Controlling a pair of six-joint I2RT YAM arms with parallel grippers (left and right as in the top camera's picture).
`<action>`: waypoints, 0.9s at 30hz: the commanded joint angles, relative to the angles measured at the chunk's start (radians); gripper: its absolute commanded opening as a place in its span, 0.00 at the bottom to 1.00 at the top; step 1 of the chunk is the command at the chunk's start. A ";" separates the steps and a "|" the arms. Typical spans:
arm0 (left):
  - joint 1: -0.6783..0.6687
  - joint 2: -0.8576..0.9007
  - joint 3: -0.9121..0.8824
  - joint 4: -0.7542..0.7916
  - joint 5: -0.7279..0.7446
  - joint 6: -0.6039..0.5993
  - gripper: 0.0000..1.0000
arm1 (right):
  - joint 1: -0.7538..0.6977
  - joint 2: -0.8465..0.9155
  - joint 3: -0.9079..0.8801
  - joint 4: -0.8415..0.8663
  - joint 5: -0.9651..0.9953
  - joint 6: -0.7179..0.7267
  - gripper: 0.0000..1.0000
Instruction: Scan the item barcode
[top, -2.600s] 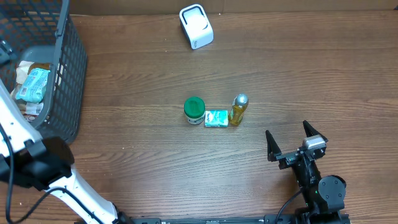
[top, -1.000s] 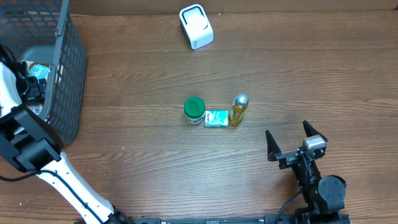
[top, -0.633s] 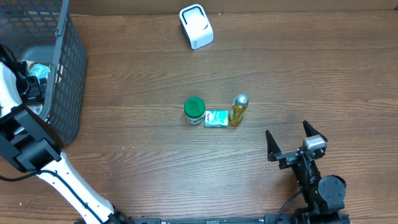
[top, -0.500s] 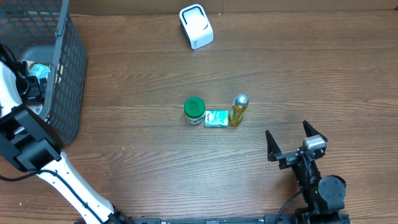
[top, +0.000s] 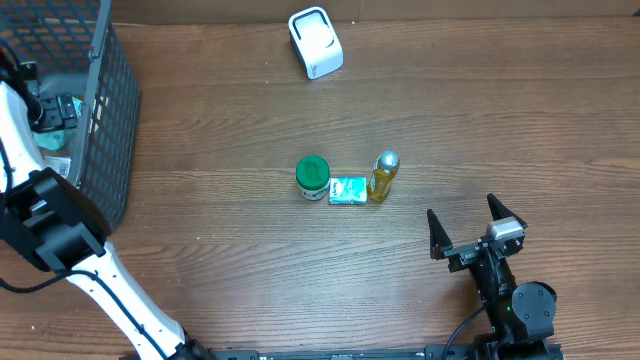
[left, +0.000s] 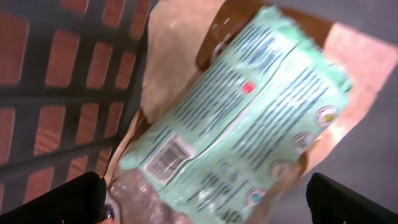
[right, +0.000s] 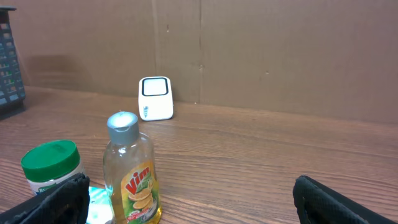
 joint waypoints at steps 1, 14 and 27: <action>-0.013 0.022 0.021 0.032 0.019 0.006 1.00 | -0.002 -0.007 -0.011 0.005 -0.005 -0.002 1.00; -0.015 0.053 0.020 0.143 0.100 0.130 1.00 | -0.002 -0.007 -0.011 0.005 -0.006 -0.002 1.00; -0.013 0.101 0.015 0.128 0.119 0.222 0.89 | -0.002 -0.007 -0.011 0.005 -0.006 -0.002 1.00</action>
